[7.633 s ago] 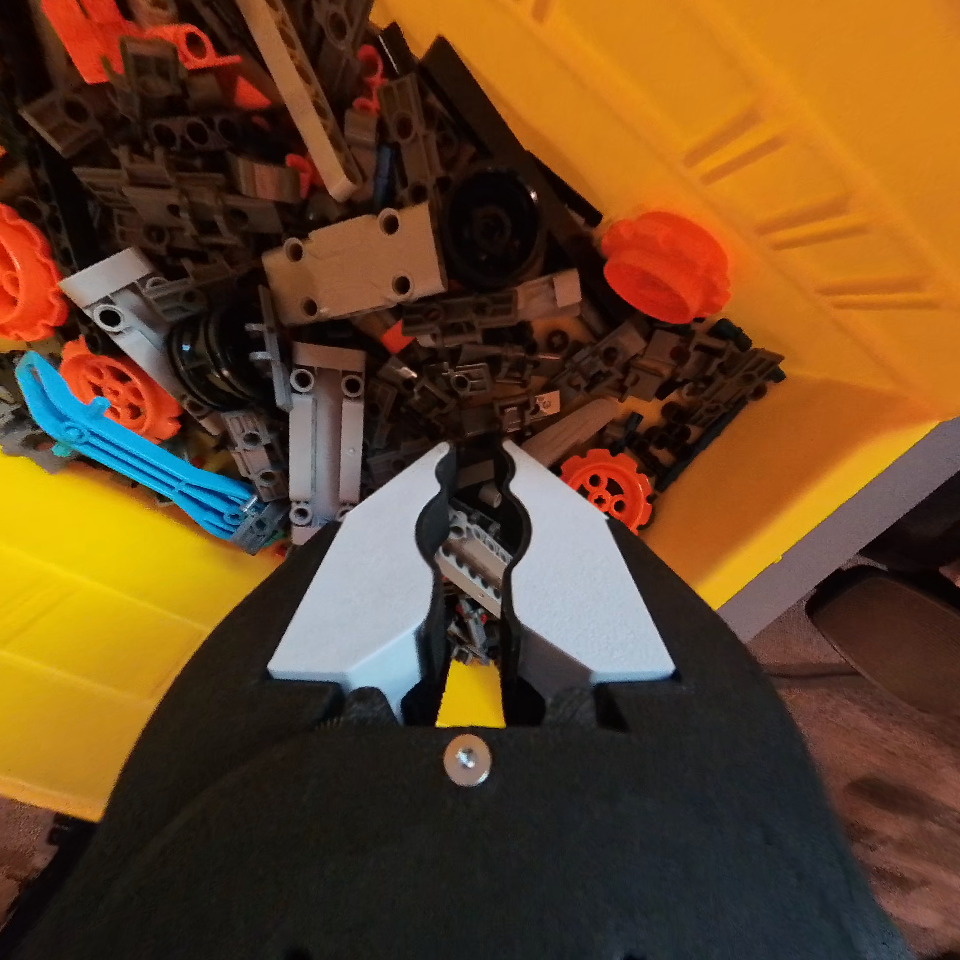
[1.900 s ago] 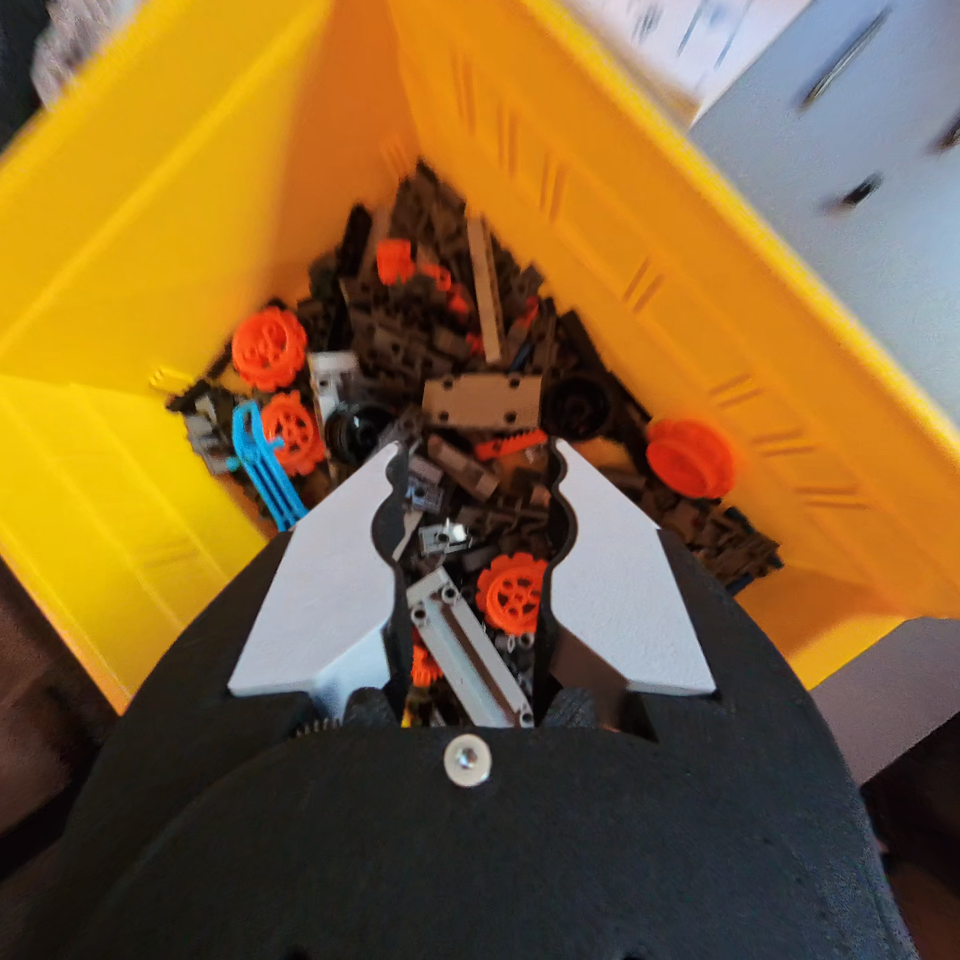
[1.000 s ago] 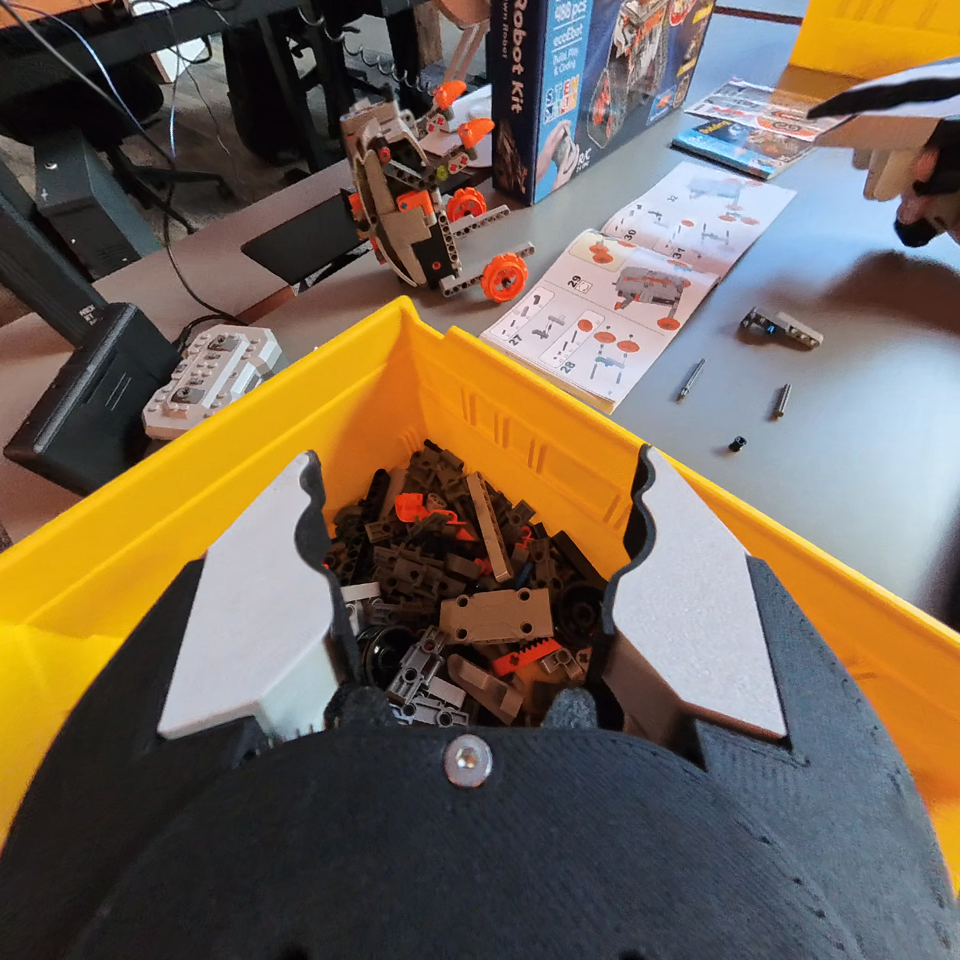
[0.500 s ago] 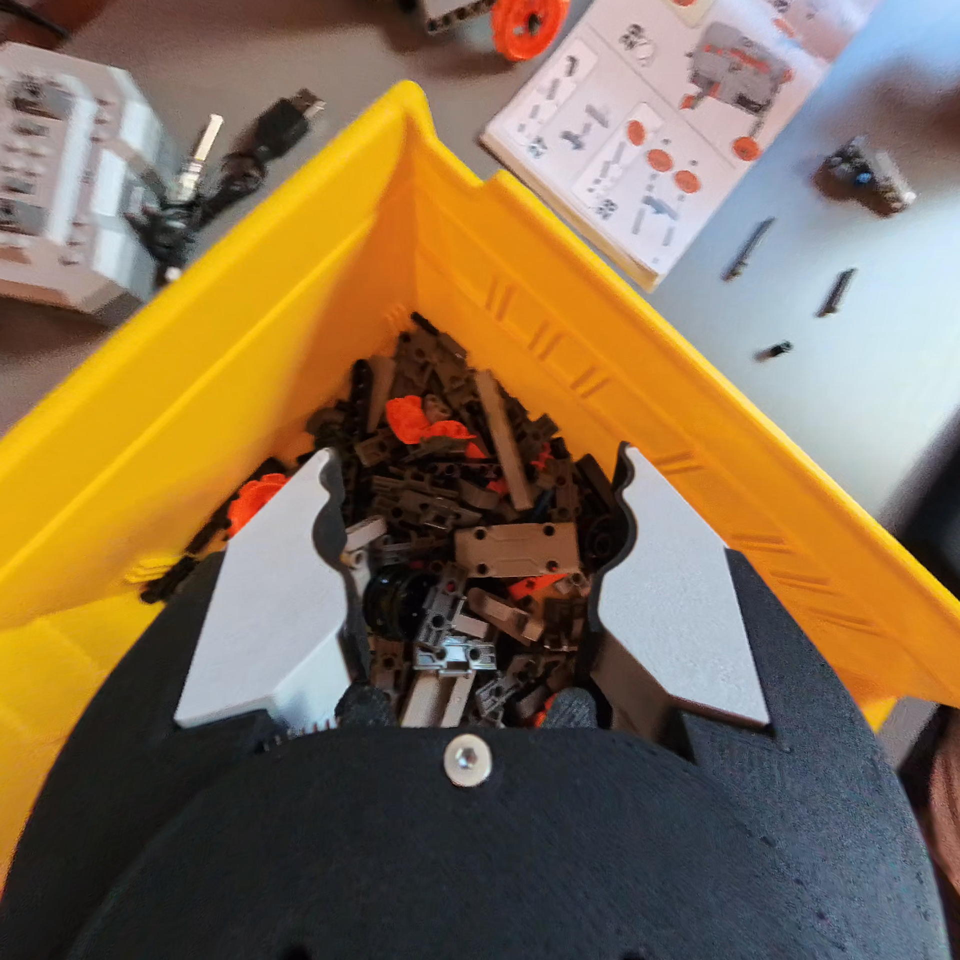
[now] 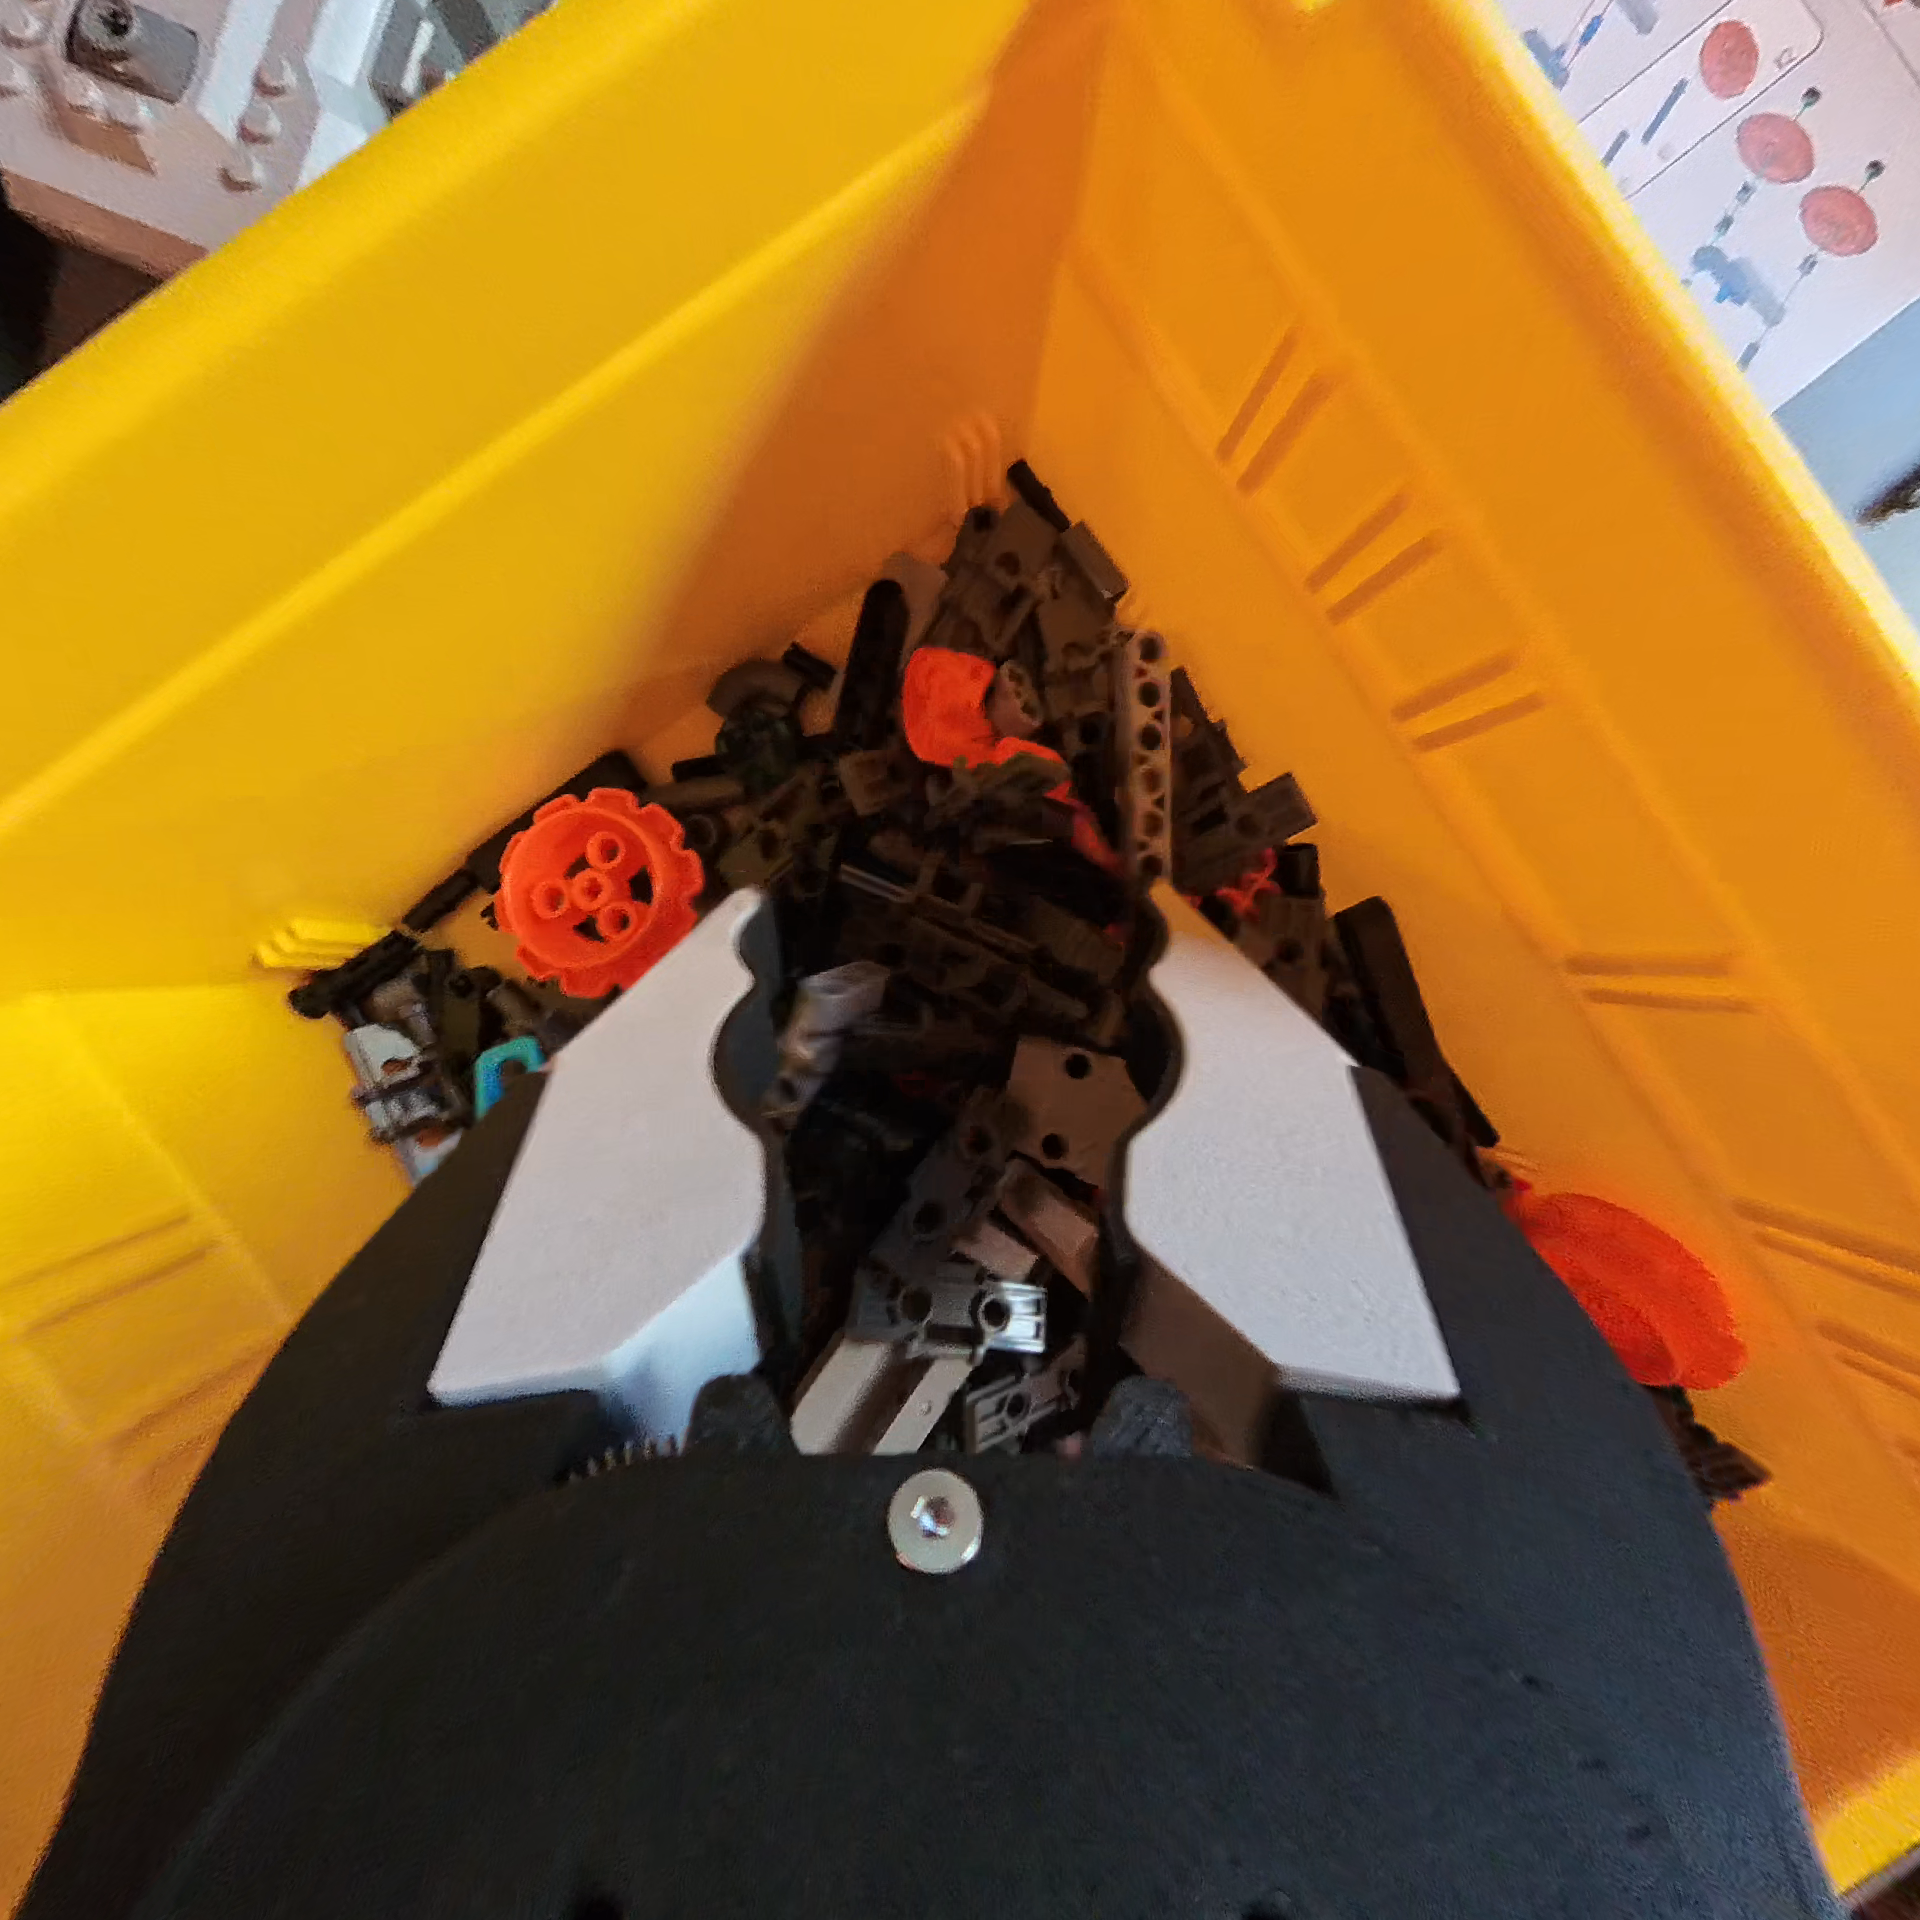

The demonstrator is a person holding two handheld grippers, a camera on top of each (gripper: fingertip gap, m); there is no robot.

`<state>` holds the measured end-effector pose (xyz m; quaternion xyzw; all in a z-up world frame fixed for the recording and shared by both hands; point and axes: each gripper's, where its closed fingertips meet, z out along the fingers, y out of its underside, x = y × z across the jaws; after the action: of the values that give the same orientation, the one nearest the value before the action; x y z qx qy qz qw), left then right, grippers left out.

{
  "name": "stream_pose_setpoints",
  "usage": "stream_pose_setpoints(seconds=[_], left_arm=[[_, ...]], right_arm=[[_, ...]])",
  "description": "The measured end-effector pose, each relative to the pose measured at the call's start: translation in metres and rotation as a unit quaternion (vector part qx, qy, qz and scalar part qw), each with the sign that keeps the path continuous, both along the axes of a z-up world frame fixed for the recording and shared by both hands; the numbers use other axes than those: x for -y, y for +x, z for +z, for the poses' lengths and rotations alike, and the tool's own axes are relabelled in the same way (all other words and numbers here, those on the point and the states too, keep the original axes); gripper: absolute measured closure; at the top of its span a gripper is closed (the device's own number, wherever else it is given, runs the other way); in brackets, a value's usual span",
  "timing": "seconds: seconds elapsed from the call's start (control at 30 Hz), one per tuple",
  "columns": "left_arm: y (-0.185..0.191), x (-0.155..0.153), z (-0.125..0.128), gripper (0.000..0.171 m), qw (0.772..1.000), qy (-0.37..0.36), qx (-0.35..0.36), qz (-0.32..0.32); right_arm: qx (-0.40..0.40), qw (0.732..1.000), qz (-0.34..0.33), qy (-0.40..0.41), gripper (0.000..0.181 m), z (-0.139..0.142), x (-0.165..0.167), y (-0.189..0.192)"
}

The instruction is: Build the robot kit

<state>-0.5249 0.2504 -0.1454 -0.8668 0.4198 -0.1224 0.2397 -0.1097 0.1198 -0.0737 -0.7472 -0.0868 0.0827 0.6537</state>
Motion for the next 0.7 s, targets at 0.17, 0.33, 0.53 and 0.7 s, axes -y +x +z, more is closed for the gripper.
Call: stream_pose_setpoints(seconds=[0.17, 0.33, 0.53, 0.7], left_arm=[[-0.025, 0.009, 0.003, 0.140, 0.998, -0.011, -0.056, 0.010], [-0.050, 0.037, 0.028, 0.160, 0.998, -0.032, -0.045, 0.023], [-0.073, 0.069, 0.046, 0.125, 0.999, -0.042, -0.032, 0.013], [-0.053, 0.053, 0.064, 0.125, 0.999, -0.036, 0.019, -0.002]], right_arm=[[-0.006, 1.000, -0.004, 0.003, 0.146, 0.002, 0.001, 0.002], [-0.022, 1.000, -0.005, 0.011, 0.146, 0.007, 0.002, 0.005], [-0.041, 0.999, 0.003, 0.019, 0.146, 0.012, 0.003, 0.003], [-0.039, 0.999, 0.003, 0.012, 0.146, 0.010, 0.002, 0.003]])
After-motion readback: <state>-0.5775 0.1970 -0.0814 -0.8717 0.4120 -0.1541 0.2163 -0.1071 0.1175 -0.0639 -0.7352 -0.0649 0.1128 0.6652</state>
